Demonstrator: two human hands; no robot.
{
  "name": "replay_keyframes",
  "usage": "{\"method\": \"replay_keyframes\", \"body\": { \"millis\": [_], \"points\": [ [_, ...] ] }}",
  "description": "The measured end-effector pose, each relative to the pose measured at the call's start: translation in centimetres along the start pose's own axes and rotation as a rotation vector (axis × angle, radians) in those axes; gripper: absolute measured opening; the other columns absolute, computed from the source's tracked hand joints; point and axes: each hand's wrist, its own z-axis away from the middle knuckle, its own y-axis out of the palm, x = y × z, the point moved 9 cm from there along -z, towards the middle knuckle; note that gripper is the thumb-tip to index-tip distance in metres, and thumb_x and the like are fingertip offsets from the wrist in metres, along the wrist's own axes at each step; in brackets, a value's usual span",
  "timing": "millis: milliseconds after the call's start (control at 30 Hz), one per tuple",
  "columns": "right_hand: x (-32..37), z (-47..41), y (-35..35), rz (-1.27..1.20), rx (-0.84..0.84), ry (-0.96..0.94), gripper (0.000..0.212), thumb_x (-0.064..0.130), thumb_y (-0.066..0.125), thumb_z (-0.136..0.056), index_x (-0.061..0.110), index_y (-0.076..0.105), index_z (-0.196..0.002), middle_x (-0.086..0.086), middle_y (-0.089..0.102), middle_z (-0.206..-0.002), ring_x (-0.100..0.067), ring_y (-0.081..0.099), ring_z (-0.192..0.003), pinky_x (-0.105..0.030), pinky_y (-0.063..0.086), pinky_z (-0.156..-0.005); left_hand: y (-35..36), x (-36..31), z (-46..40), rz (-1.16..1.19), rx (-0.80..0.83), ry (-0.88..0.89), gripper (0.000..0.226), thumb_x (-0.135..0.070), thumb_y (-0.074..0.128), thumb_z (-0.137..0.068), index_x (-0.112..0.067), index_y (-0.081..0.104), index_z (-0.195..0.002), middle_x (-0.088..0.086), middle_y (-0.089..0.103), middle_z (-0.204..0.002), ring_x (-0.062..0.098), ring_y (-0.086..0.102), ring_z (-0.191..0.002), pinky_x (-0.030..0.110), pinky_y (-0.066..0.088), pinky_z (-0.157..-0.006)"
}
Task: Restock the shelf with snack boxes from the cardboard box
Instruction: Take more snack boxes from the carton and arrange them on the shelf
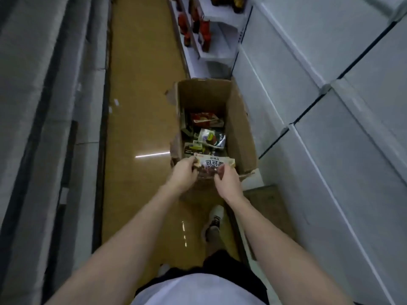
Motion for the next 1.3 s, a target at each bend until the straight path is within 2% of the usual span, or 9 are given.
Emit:
{"method": "replay_keyframes", "body": {
  "millis": [167,267,367,500,733,900,1000,1200,1300],
  "points": [
    [-0.7,-10.7,0.4,-0.038,0.015,-0.002,0.017,0.016,0.061,-0.093,0.018,0.054,-0.108,0.000,0.052,-0.109,-0.021,0.056,-0.100,-0.038,0.051,-0.090,2.2,-0.3,-10.2,-0.063,0.079,-0.033,0.039,-0.017,0.058,-0.092,-0.014,0.054,-0.131,0.006,0.062,-0.126,0.024,0.060,-0.115,0.041,0.052,-0.095],
    [-1.2,-17.3,0.8,-0.035,0.076,0.037,0.015,0.017,0.061,-0.093,0.019,0.053,-0.105,-0.002,0.052,-0.109,-0.023,0.058,-0.098,-0.039,0.051,-0.085,3.0,0.5,-15.8,-0.104,0.125,-0.126,0.039,-0.018,0.056,-0.093,-0.018,0.048,-0.131,0.008,0.058,-0.122,0.026,0.059,-0.109,0.041,0.052,-0.089],
    [-2.1,-22.6,0.8,-0.078,0.136,0.082,0.016,0.018,0.061,-0.094,0.018,0.050,-0.105,-0.003,0.051,-0.110,-0.023,0.057,-0.099,-0.039,0.051,-0.086,4.1,1.4,-20.3,-0.128,0.183,-0.203,0.039,-0.016,0.057,-0.091,-0.015,0.048,-0.128,0.009,0.054,-0.122,0.030,0.057,-0.110,0.041,0.050,-0.090],
    [-3.6,-27.9,1.6,-0.036,0.212,0.138,0.029,0.017,0.063,-0.094,0.013,0.049,-0.120,-0.006,0.051,-0.120,-0.024,0.054,-0.109,-0.039,0.050,-0.092,5.5,3.9,-25.0,-0.110,0.218,-0.310,0.040,-0.015,0.056,-0.092,-0.010,0.047,-0.131,0.015,0.054,-0.121,0.034,0.055,-0.110,0.039,0.047,-0.089],
    [-4.9,-34.2,5.1,-0.011,0.299,0.181,0.039,0.019,0.062,-0.095,0.012,0.048,-0.130,-0.008,0.050,-0.128,-0.026,0.052,-0.117,-0.039,0.048,-0.097,8.7,6.9,-31.8,-0.226,0.402,-0.341,0.037,-0.015,0.053,-0.093,-0.012,0.047,-0.129,0.011,0.053,-0.124,0.032,0.055,-0.114,0.043,0.050,-0.091],
    [-5.1,-38.3,8.1,0.046,0.320,0.213,0.045,0.020,0.064,-0.092,0.010,0.049,-0.133,-0.011,0.051,-0.131,-0.030,0.049,-0.124,-0.040,0.043,-0.103,11.6,9.1,-37.0,-0.266,0.502,-0.316,0.044,-0.013,0.053,-0.093,-0.012,0.046,-0.136,0.013,0.054,-0.129,0.031,0.056,-0.114,0.042,0.050,-0.093],
    [-5.2,-40.5,10.7,0.107,0.374,0.224,0.051,0.024,0.065,-0.092,0.009,0.046,-0.137,-0.011,0.049,-0.133,-0.030,0.046,-0.127,-0.041,0.042,-0.105,13.9,11.4,-38.9,-0.308,0.629,-0.318,0.049,-0.014,0.052,-0.093,-0.012,0.043,-0.141,0.015,0.053,-0.132,0.033,0.055,-0.116,0.043,0.050,-0.093],
    [-6.1,-43.1,16.7,0.289,0.521,0.149,0.059,0.026,0.065,-0.092,0.007,0.040,-0.142,-0.015,0.043,-0.139,-0.034,0.042,-0.129,-0.043,0.039,-0.105,18.1,16.4,-39.4,-0.400,0.822,-0.326,0.048,-0.030,0.054,-0.096,-0.011,0.043,-0.139,0.018,0.050,-0.133,0.035,0.051,-0.121,0.044,0.046,-0.100],
    [-7.2,-44.4,18.5,0.376,0.546,0.116,0.066,0.026,0.065,-0.091,0.007,0.035,-0.147,-0.015,0.033,-0.151,-0.032,0.030,-0.141,-0.043,0.030,-0.113,20.0,18.8,-39.3,-0.459,0.921,-0.346,0.064,-0.042,0.062,-0.090,-0.012,0.039,-0.142,0.016,0.043,-0.141,0.035,0.044,-0.129,0.046,0.042,-0.104]
  ]
}}
